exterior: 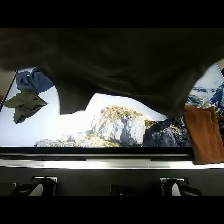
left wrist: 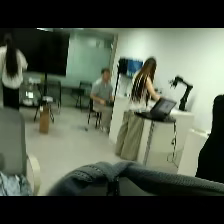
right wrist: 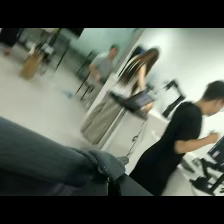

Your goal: Fold the shirts.

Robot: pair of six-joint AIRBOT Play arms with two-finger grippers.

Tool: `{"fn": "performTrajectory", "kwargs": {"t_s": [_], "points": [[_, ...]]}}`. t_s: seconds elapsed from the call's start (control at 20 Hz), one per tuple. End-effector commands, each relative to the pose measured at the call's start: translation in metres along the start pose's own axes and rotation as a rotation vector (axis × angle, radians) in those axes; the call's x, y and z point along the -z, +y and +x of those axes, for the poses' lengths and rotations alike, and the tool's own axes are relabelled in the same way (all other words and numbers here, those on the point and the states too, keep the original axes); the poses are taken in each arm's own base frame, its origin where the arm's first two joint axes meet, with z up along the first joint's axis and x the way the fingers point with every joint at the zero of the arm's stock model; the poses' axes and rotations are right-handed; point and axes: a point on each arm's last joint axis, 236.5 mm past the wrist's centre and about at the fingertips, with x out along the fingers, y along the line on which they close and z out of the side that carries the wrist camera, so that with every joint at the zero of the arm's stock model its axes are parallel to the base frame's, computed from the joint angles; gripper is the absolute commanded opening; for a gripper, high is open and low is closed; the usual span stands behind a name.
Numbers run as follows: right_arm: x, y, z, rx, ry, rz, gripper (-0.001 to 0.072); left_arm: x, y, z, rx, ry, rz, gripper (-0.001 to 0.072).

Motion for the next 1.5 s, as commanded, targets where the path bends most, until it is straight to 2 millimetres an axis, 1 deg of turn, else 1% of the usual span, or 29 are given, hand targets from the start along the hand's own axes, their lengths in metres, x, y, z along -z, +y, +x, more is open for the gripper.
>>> {"fn": "performTrajectory", "kwargs": {"t_s": [0.0,0.1,0.2,0.25,0.3,0.35,0.4,0.45,0.5,0.55,0.6,0.65,0.7,0.75,0.8,0.85,0.9,0.95,1.0,1.05,1.1,1.15,1.2,1.3,1.35,1.45], "points": [[-0.028,-0.020,-0.058,0.082,-0.080,-0.014,0.0057,-0.025,-0.032,-0.044,0.022,-0.052,0.017,0.0042],[-0.021,-0.017,-0.057,0.067,-0.050,-0.017,0.0057,-0.026,-0.035,-0.048,0.025,-0.054,0.013,0.0042],[-0.006,-0.012,-0.045,0.046,0.010,-0.026,0.0056,-0.019,-0.028,-0.044,0.004,-0.025,-0.012,0.0042],[0.006,-0.008,-0.033,0.026,0.054,-0.029,0.0056,-0.008,-0.018,-0.038,-0.025,0.020,-0.024,0.0041],[0.020,0.000,-0.015,-0.007,0.102,-0.026,0.0056,0.008,-0.005,-0.030,-0.061,0.081,-0.037,0.0041],[0.038,0.010,0.007,-0.049,0.161,-0.021,0.0056,0.030,0.012,-0.019,-0.099,0.162,-0.051,0.0041],[0.063,0.024,0.033,-0.100,0.237,-0.016,0.0055,0.057,0.030,-0.005,-0.129,0.251,-0.072,0.0042],[0.097,0.044,0.062,-0.172,0.337,-0.016,0.0054,0.090,0.047,0.013,-0.146,0.355,-0.103,0.0043],[0.139,0.073,0.089,-0.279,0.456,-0.023,0.0054,0.129,0.065,0.030,-0.158,0.466,-0.141,0.0043],[0.184,0.109,0.107,-0.410,0.586,-0.013,0.0054,0.178,0.084,0.046,-0.166,0.602,-0.180,0.0043],[0.238,0.153,0.112,-0.577,0.758,0.017,0.0054,0.227,0.101,0.057,-0.177,0.726,-0.226,0.0043],[0.285,0.190,0.113,-0.708,0.902,0.051,0.0054,0.283,0.118,0.066,-0.188,0.850,-0.279,0.0043],[0.326,0.222,0.113,-0.809,1.019,0.081,0.0054,0.336,0.131,0.069,-0.188,0.959,-0.305,0.0042],[0.364,0.251,0.118,-0.877,1.102,0.119,0.0054,0.391,0.146,0.069,-0.203,1.057,-0.352,0.0042],[0.392,0.277,0.128,-0.918,1.137,0.163,0.0054,0.440,0.159,0.068,-0.230,1.130,-0.404,0.0043],[0.413,0.300,0.145,-0.927,1.123,0.216,0.0054,0.480,0.172,0.068,-0.253,1.173,-0.437,0.0043],[0.428,0.322,0.164,-0.923,1.090,0.284,0.0054,0.513,0.185,0.072,-0.274,1.194,-0.454,0.0043],[0.438,0.340,0.182,-0.905,1.049,0.354,0.0054,0.543,0.198,0.079,-0.300,1.199,-0.474,0.0043],[0.447,0.354,0.202,-0.872,1.005,0.425,0.0054,0.564,0.208,0.088,-0.319,1.181,-0.499,0.0043],[0.452,0.363,0.217,-0.839,0.968,0.486,0.0054,0.583,0.217,0.098,-0.336,1.148,-0.533,0.0044],[0.455,0.371,0.231,-0.809,0.933,0.541,0.0054,0.597,0.222,0.108,-0.349,1.108,-0.574,0.0043],[0.457,0.377,0.241,-0.781,0.907,0.555,0.0054,0.608,0.227,0.119,-0.364,1.063,-0.620,0.0043],[0.457,0.384,0.250,-0.761,0.874,0.535,0.0054,0.615,0.232,0.127,-0.380,1.021,-0.652,0.0043],[0.447,0.402,0.264,-0.753,0.796,0.468,0.0055,0.618,0.247,0.140,-0.416,0.941,-0.664,0.0043],[0.442,0.407,0.270,-0.735,0.768,0.444,0.0055,0.615,0.254,0.143,-0.423,0.914,-0.641,0.0043],[0.437,0.408,0.277,-0.714,0.741,0.433,0.0055,0.607,0.265,0.146,-0.417,0.893,-0.601,0.0043]]}}
